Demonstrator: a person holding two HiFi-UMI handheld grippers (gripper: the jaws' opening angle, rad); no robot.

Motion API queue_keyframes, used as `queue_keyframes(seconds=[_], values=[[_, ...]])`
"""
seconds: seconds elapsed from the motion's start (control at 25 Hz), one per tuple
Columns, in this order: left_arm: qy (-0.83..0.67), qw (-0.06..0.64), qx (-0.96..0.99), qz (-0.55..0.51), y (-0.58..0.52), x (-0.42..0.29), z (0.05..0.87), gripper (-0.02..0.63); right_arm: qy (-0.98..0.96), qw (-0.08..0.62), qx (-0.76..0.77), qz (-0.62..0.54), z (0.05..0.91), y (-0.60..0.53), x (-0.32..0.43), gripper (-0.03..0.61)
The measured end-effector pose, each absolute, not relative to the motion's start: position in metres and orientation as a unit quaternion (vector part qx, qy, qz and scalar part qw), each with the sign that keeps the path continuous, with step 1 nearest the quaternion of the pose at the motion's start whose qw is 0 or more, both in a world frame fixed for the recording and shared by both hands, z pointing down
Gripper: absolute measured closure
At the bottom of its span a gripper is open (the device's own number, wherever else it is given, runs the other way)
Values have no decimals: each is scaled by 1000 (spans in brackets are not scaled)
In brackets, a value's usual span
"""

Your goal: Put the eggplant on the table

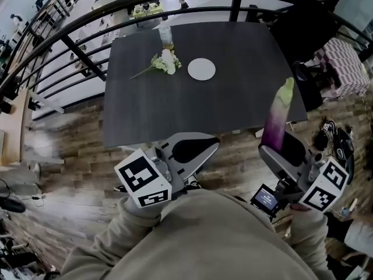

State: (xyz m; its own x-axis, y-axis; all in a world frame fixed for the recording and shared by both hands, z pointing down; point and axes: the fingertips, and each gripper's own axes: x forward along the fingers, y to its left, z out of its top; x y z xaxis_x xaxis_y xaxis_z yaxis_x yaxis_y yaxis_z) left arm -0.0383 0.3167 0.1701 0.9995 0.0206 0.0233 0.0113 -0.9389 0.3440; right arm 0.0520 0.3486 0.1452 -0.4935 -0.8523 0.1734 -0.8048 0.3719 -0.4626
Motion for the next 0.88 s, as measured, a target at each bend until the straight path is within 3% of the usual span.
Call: queue_keyframes(seconds=[0.44, 0.88], values=[[-42, 195, 980, -2, 284, -92, 187, 609, 848, 16, -462, -260, 155, 297, 6, 328], [-103, 183, 978, 6, 232, -84, 188, 609, 877, 25, -404, -260, 163, 229, 18, 330]])
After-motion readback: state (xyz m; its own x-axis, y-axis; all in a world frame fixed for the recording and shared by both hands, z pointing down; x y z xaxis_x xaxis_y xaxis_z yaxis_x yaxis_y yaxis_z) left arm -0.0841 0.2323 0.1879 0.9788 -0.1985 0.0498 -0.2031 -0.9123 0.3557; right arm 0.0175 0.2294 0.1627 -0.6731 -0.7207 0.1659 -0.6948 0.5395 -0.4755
